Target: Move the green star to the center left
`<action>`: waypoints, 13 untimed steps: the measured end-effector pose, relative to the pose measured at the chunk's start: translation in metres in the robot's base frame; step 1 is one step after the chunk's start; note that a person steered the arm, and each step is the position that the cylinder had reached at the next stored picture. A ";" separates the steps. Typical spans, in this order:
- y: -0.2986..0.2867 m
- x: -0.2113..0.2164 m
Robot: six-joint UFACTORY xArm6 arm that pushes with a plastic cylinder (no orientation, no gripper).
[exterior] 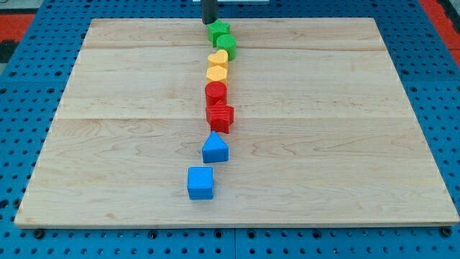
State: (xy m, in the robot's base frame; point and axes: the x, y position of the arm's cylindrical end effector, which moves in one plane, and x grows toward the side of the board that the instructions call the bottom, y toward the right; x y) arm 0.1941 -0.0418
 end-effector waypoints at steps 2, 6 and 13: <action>0.003 0.000; -0.071 0.040; -0.115 0.120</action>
State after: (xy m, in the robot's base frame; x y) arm 0.3144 -0.1569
